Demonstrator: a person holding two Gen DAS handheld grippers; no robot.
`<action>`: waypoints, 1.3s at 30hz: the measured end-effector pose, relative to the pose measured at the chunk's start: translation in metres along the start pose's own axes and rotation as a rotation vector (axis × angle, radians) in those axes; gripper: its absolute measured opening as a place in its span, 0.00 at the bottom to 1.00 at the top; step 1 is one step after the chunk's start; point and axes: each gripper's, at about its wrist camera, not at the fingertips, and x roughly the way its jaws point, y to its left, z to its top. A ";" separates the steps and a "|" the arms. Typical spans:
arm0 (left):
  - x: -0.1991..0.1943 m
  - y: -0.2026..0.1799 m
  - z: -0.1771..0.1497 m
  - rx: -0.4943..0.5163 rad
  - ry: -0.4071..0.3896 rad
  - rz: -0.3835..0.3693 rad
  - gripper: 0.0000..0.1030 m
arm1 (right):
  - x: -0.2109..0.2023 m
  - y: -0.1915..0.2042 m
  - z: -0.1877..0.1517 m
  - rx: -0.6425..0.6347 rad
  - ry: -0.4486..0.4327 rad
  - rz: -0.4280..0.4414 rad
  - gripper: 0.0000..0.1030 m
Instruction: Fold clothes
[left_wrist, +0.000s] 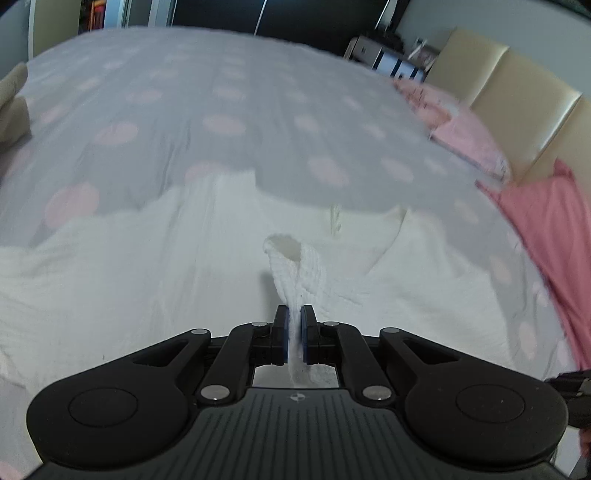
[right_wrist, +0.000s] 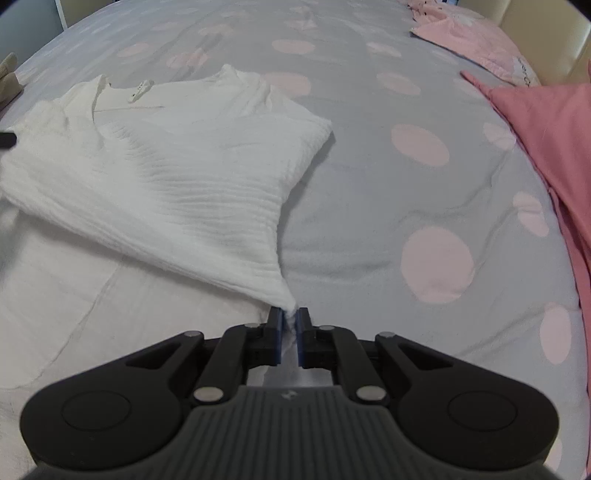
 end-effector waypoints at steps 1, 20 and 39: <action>0.002 0.000 -0.003 0.016 0.009 0.013 0.04 | 0.001 0.002 -0.001 -0.007 0.005 0.001 0.08; -0.004 0.011 -0.017 0.018 0.031 0.023 0.39 | -0.020 0.002 0.035 0.140 -0.140 0.072 0.21; 0.027 0.003 -0.025 0.137 0.111 0.079 0.31 | 0.066 -0.018 0.095 0.338 -0.063 0.052 0.00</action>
